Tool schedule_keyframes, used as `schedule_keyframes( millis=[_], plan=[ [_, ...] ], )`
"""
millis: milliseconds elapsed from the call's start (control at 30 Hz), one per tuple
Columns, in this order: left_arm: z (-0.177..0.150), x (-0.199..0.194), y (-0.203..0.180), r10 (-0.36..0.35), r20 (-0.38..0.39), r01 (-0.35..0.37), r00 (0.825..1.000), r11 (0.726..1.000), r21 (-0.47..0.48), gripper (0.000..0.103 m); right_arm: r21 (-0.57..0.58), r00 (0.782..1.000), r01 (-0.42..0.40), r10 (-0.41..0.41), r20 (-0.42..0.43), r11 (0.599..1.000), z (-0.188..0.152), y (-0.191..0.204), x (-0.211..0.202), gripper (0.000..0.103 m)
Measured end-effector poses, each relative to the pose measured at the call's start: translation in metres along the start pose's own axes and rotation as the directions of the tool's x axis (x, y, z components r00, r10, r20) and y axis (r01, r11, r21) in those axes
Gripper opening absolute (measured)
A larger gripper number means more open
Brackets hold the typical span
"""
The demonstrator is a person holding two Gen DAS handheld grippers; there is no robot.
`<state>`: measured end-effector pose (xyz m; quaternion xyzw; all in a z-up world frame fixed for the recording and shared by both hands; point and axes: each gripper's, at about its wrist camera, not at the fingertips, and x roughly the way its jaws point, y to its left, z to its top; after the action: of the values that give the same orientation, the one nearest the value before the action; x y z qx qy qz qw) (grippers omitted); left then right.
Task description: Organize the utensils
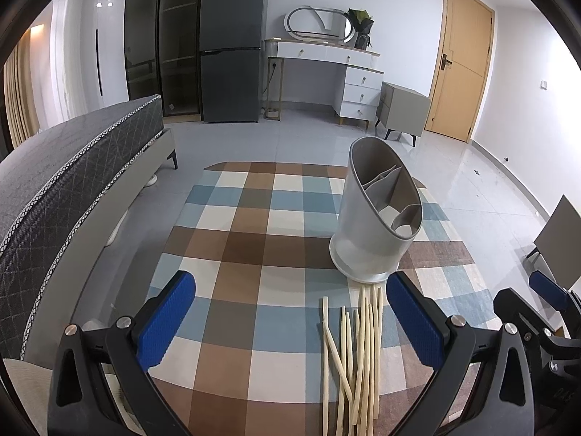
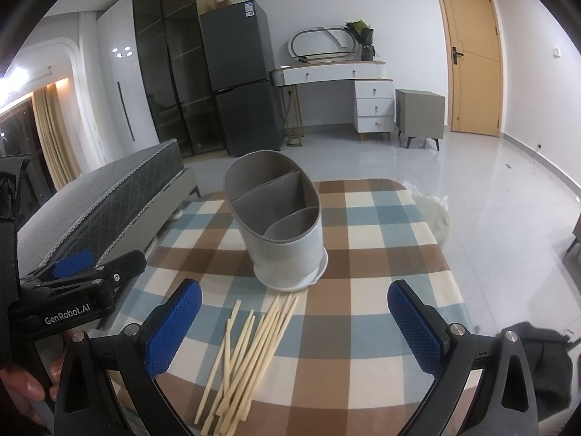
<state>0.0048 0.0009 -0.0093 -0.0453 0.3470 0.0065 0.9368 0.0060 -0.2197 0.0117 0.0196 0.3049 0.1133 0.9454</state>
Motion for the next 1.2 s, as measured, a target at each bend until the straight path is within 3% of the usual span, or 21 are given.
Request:
schedule_keyframes(
  millis=[367,467,1200],
  plan=[
    [-0.0003,0.0013,0.0030,-0.013,-0.022,0.013,1.000,1.000,-0.016,0.102,-0.003,1.000,0.008,-0.008,0.010,1.000,0.0008,0.0014,-0.0020,0.103],
    [0.0002,0.0015,0.0032,-0.006,-0.019,0.006,1.000,1.000,-0.012,0.102,-0.010,1.000,0.009,-0.009,0.012,1.000,0.0006,0.0033,-0.0024,0.096],
    [0.0012,0.0017,0.0055,-0.014,-0.029,0.013,0.999,1.000,-0.012,0.102,-0.005,1.000,0.022,-0.022,0.015,1.000,0.0007,0.0020,0.0006,0.096]
  ],
)
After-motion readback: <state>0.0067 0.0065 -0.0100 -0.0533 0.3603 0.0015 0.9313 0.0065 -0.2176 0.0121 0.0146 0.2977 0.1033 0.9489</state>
